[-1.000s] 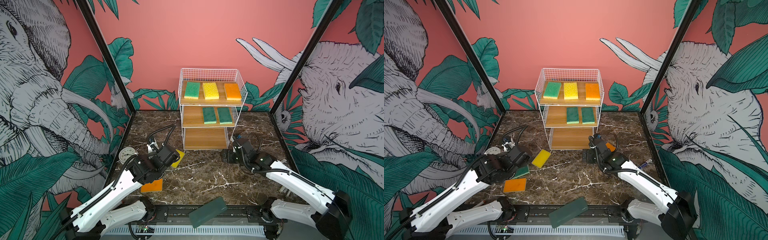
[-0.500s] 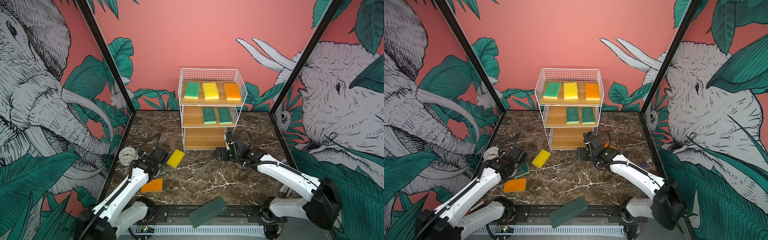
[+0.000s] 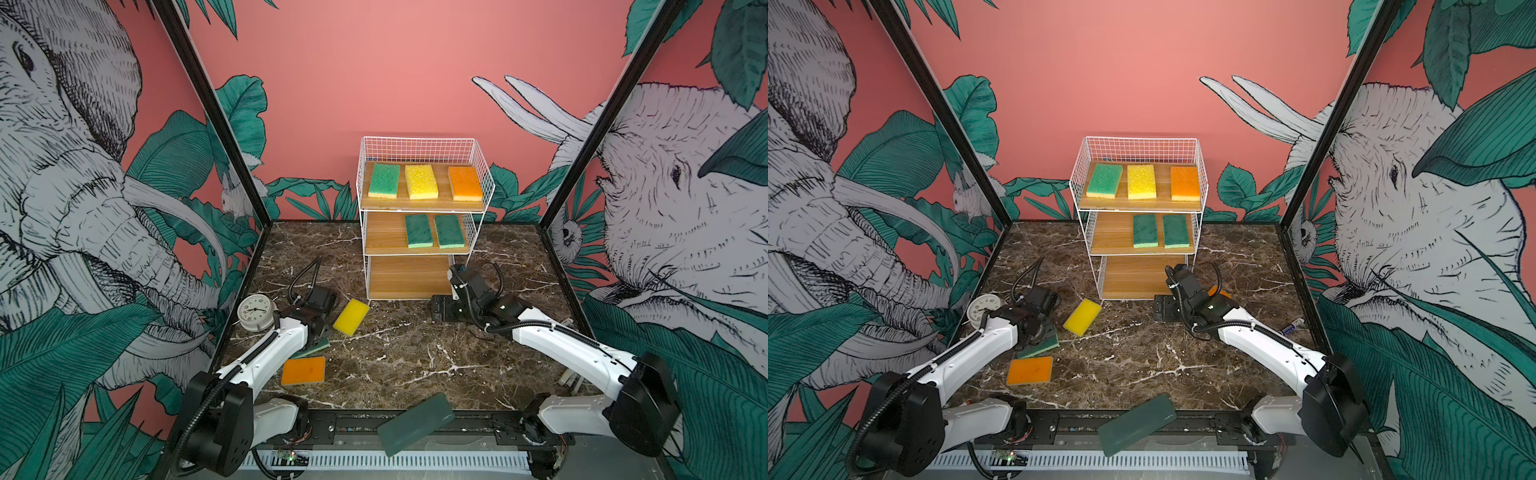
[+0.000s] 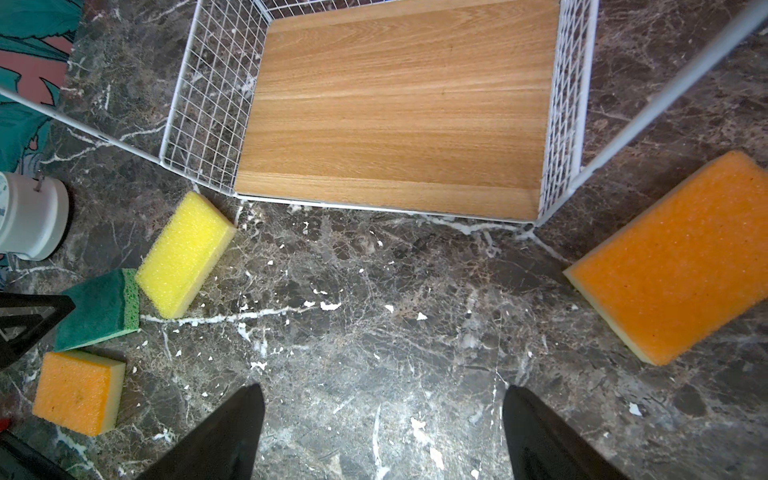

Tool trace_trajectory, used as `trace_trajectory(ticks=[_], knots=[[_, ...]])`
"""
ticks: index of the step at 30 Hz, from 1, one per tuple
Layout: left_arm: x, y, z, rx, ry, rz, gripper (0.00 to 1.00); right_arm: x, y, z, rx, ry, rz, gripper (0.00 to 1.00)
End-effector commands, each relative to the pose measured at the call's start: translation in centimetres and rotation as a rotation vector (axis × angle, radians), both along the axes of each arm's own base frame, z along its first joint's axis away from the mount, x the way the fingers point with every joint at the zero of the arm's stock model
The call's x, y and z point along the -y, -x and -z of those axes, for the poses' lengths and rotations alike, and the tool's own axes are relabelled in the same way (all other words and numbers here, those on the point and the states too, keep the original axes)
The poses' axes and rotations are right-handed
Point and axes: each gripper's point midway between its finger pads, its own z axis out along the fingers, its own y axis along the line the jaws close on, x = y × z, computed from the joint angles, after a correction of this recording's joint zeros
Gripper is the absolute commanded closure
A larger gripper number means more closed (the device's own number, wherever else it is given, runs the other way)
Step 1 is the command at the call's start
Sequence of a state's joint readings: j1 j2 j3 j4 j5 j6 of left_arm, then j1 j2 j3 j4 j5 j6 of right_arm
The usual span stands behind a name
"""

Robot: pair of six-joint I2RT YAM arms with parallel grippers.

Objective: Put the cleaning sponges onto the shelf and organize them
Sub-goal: 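Lower the open left gripper over the green scouring pad beside the yellow sponge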

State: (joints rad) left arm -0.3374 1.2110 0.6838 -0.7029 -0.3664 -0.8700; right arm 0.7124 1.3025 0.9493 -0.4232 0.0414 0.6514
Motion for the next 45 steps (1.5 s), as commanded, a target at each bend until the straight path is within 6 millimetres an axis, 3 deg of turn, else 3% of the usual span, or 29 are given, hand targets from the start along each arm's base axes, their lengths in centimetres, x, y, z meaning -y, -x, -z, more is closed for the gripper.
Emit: trace_trajectory(ticks=[1,11,17,25,30,34,38,45], knots=[[0.2,-0.6,-0.1,0.022,0.012,0.011,0.57,0.5,-0.4,-0.8,0.017,-0.001,0.028,0.08],[1.5,0.0,2.3,-0.014,0.098,0.001,0.66,0.8,-0.2,-0.9,0.018,0.015,0.02,0.07],[3.1,-0.7,2.5,-0.025,0.096,0.06,0.71,1.3,0.1,-1.1,0.023,0.024,0.022,0.07],[5.7,0.2,3.2,-0.049,0.132,0.126,0.74,2.0,0.5,-1.6,0.038,0.034,0.028,0.07],[6.7,-0.2,2.5,-0.039,0.156,0.167,0.74,2.7,0.8,-1.7,0.049,0.037,0.038,0.07],[5.7,-0.4,0.2,-0.002,0.1,0.175,0.69,2.8,0.9,-1.8,0.051,0.036,0.039,0.07],[4.4,0.1,-1.7,0.009,0.057,0.17,0.57,2.7,0.8,-1.8,0.053,0.029,0.037,0.07],[2.3,2.1,-2.2,-0.053,0.033,0.101,0.32,2.5,0.7,-1.7,0.053,0.027,0.027,0.07]])
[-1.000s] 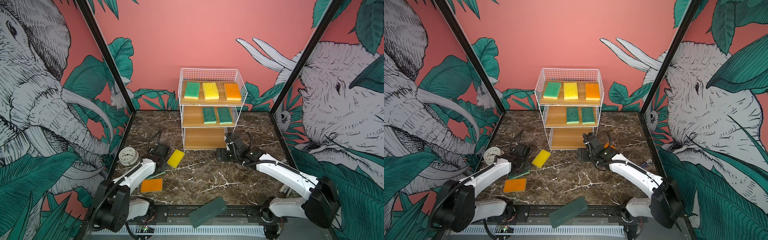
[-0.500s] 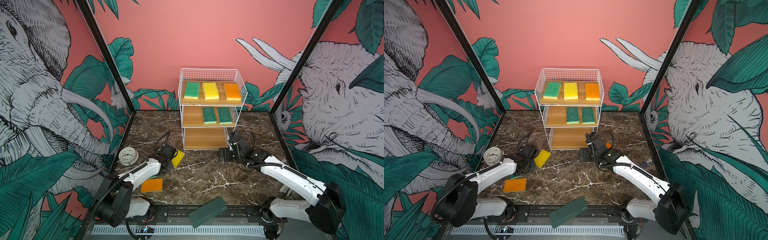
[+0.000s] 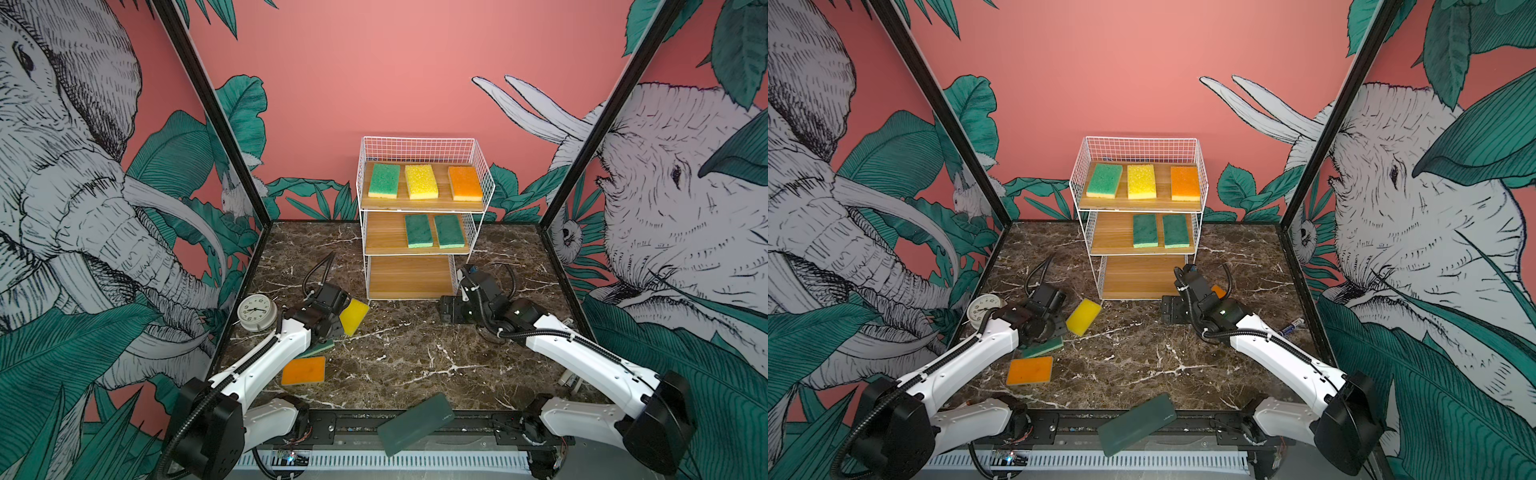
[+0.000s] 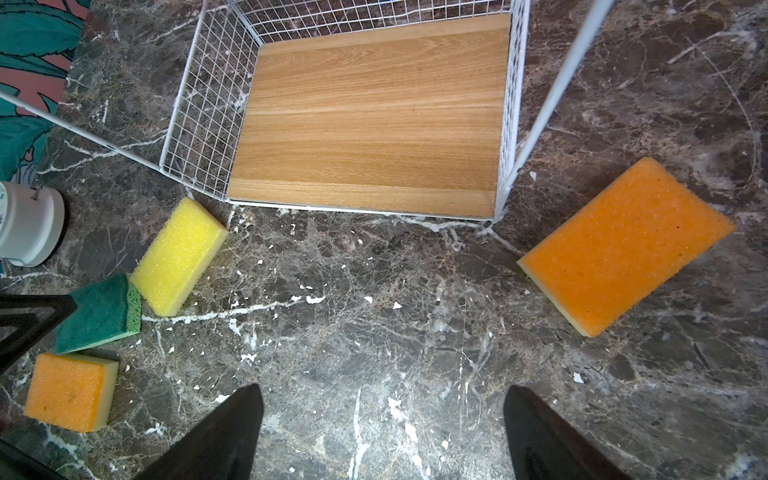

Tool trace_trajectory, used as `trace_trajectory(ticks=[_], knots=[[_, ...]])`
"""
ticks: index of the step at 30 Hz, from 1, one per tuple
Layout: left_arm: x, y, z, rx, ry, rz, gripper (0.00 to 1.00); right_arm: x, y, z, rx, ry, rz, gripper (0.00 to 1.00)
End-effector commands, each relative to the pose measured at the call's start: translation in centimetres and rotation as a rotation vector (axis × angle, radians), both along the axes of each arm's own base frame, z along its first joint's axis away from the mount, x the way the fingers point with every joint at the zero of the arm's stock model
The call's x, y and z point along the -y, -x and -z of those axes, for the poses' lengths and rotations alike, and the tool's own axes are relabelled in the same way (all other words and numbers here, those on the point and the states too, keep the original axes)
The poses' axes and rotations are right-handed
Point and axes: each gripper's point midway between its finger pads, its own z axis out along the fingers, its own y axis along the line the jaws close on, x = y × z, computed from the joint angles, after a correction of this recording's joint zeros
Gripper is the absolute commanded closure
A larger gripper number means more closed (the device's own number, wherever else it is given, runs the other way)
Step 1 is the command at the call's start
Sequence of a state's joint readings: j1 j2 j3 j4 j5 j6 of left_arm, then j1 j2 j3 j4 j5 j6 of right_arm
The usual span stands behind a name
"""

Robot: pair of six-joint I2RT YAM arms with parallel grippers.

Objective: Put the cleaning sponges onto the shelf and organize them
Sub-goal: 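Lower the open left gripper over the green scouring pad beside the yellow sponge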

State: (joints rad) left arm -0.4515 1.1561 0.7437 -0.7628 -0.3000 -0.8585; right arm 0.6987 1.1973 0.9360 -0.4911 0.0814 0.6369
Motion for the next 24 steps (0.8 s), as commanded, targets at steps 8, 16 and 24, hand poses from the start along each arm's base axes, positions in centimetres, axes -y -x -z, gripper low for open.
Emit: trace_trajectory(ticks=[8,16,24], knots=[[-4.3,2.4,1.0,-0.105,0.053,-0.205,0.19,0.0,-0.2,0.5,0.0,0.006,-0.013,0.06],[-5.0,1.6,1.8,-0.133,0.162,-0.287,0.17,-0.5,-1.2,1.4,-0.01,0.016,-0.027,0.05],[-5.4,1.4,3.5,-0.176,0.203,-0.344,0.15,-0.8,-2.0,1.7,-0.025,0.013,-0.043,0.05]])
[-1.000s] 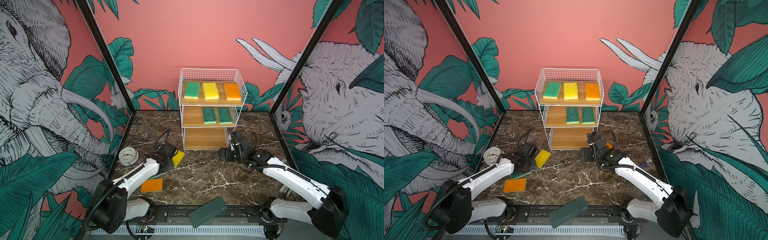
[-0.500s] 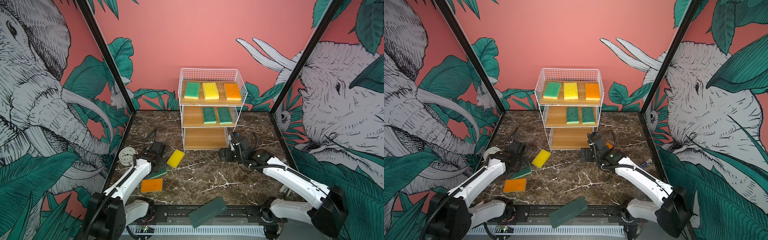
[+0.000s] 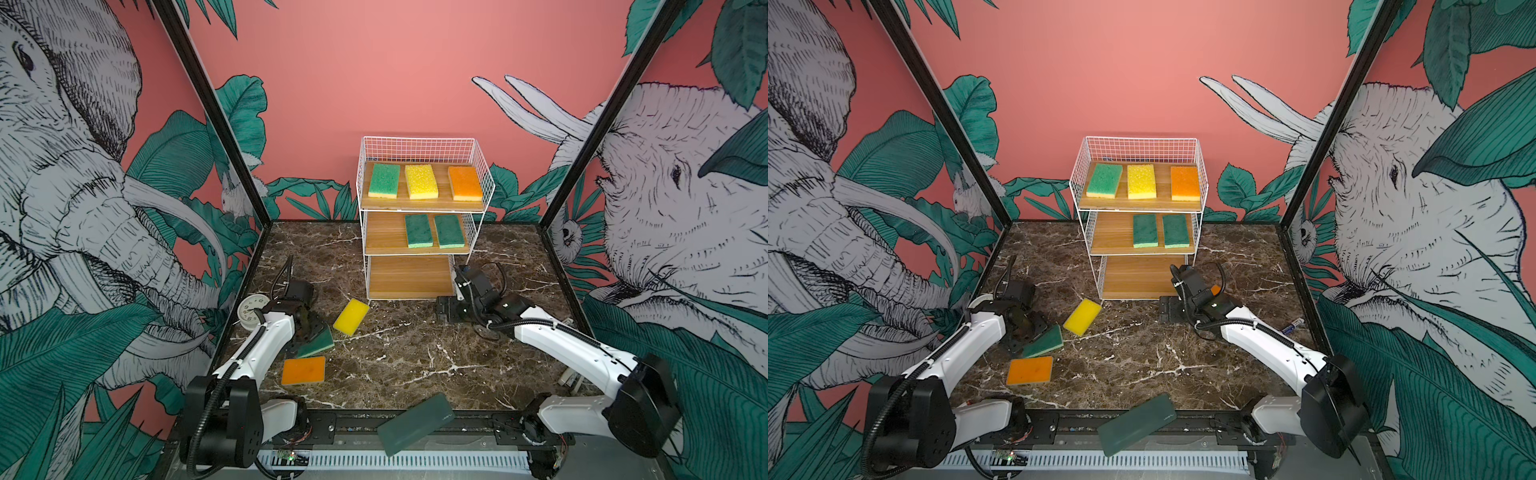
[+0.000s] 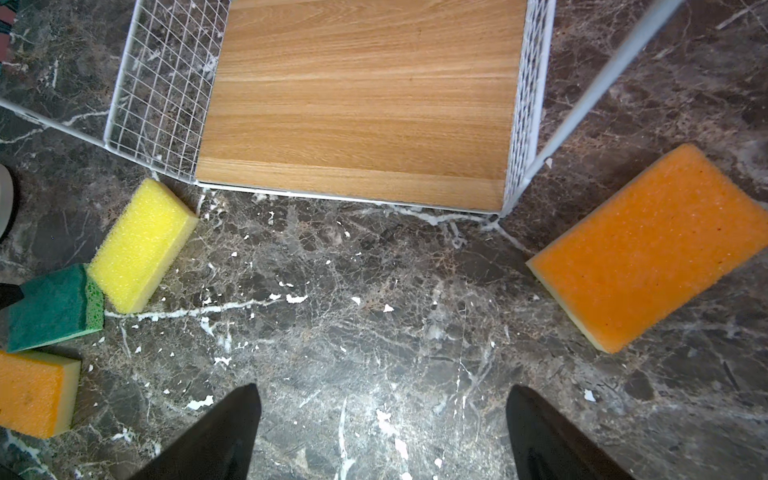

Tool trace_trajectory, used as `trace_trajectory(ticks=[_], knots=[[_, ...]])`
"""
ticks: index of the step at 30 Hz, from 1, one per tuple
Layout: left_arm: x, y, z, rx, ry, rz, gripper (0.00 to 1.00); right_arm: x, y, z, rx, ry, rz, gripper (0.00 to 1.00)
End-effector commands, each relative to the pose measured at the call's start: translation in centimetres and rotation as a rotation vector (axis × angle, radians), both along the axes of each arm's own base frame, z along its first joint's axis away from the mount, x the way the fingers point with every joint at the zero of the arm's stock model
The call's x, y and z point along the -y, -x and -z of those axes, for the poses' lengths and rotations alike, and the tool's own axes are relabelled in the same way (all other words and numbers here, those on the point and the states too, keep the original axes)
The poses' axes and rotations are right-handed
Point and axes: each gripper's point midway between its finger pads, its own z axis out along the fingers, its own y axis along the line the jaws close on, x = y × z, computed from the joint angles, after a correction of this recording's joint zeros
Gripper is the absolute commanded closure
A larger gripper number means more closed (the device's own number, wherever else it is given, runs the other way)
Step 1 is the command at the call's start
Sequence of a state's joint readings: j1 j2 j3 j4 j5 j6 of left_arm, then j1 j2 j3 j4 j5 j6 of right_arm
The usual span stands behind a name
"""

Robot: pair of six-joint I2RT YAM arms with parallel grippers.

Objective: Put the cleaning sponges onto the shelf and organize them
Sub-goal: 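Lower the open left gripper over the green scouring pad beside the yellow sponge, then close the left gripper on the green scouring pad's edge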

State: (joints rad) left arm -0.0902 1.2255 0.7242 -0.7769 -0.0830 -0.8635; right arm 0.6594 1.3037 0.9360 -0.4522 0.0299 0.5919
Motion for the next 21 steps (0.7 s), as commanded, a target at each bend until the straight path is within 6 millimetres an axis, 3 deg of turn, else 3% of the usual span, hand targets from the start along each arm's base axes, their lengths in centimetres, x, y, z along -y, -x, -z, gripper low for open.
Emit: trace_trajectory(ticks=[1,12,21], knots=[[-0.4,0.7,0.8,-0.027,0.034,-0.046,0.15,-0.4,-0.9,-1.2,0.039,-0.025,-0.014,0.05],[-2.8,1.0,1.3,-0.024,0.018,-0.112,0.13,-1.0,-1.6,-1.1,0.028,-0.042,-0.023,0.04],[-2.7,-0.8,2.4,0.036,0.049,-0.141,0.14,-1.4,-2.1,-0.5,0.007,-0.041,-0.023,0.04]])
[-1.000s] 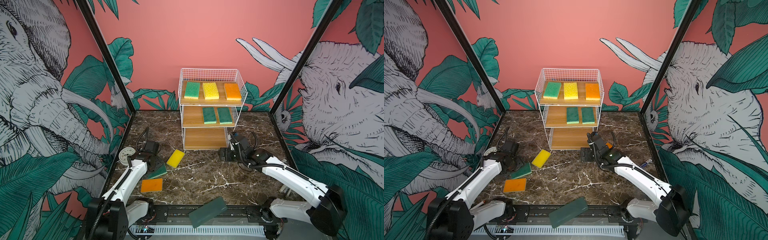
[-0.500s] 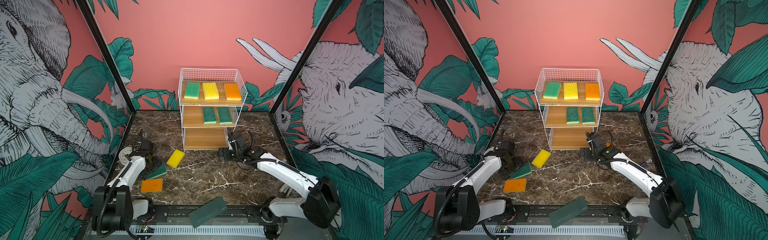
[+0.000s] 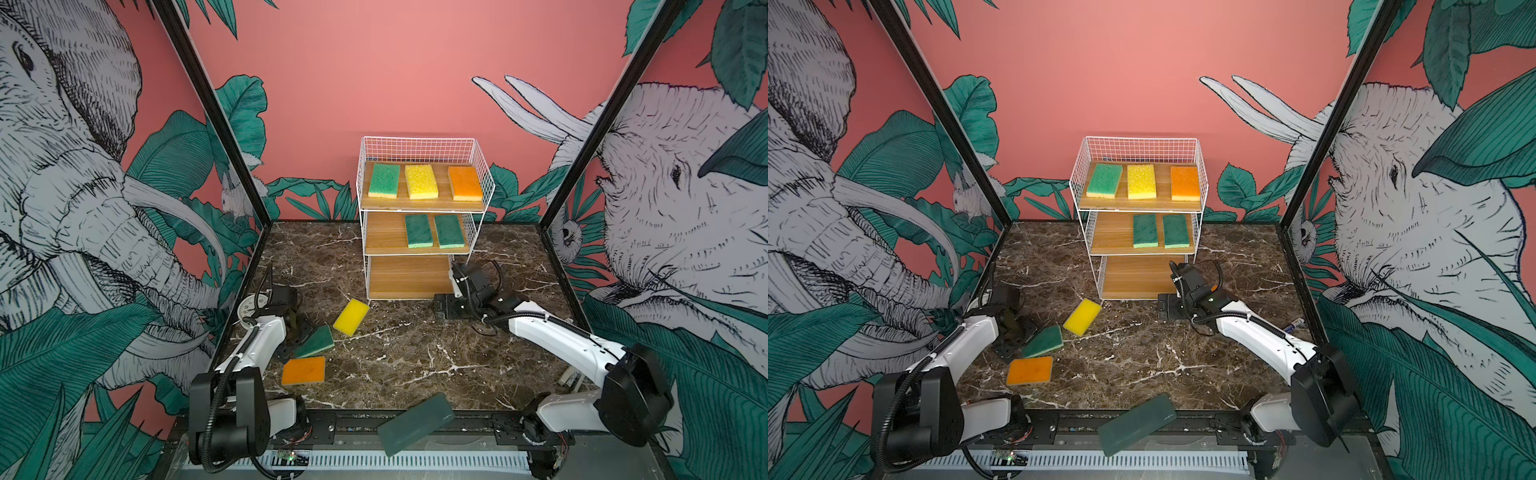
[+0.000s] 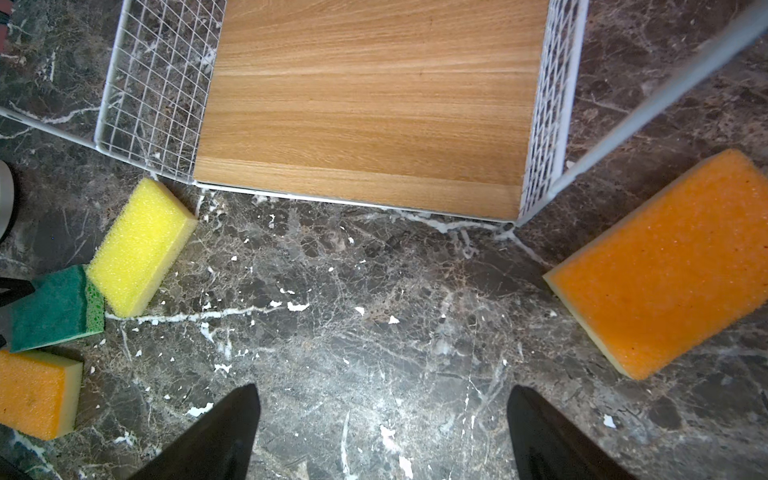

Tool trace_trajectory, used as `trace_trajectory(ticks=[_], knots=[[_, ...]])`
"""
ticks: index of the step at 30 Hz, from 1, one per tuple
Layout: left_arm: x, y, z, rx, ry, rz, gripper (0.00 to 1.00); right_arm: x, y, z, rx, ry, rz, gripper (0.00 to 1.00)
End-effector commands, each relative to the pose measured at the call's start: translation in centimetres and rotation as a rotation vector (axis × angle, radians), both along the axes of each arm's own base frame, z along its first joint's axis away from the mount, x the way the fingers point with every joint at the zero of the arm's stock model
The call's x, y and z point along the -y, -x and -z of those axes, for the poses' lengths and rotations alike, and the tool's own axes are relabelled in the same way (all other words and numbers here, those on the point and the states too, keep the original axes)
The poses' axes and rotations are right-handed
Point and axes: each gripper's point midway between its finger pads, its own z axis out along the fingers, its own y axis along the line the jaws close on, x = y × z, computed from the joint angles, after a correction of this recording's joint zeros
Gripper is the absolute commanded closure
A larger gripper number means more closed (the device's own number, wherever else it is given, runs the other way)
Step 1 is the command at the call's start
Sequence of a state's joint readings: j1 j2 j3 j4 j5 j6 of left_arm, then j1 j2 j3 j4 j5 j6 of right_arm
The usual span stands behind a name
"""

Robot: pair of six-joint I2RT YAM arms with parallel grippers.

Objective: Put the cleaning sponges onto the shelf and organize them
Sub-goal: 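Close the left gripper on the green scouring pad's edge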

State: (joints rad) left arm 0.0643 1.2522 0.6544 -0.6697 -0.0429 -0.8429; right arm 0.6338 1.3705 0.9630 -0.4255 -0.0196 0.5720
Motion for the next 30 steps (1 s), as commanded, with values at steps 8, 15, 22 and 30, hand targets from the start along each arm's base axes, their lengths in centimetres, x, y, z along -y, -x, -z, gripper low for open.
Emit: trace_trajectory(ticks=[8,15,22,30], knots=[[0.9,-3.7,0.3,0.09,0.069,-0.017,0.2,-0.6,-1.1,-1.2,0.029,-0.022,0.001,0.04],[2.1,-6.7,-0.4,0.143,0.086,0.03,0.22,-0.3,-1.1,-0.9,0.024,-0.015,0.008,0.04],[2.8,-10.9,-2.8,0.188,0.081,0.099,0.22,-0.2,-1.1,-0.6,0.013,-0.016,0.011,0.05],[0.4,-8.4,-6.2,0.089,-0.082,0.149,0.19,-0.4,-1.0,-0.7,0.012,-0.031,0.001,0.04]])
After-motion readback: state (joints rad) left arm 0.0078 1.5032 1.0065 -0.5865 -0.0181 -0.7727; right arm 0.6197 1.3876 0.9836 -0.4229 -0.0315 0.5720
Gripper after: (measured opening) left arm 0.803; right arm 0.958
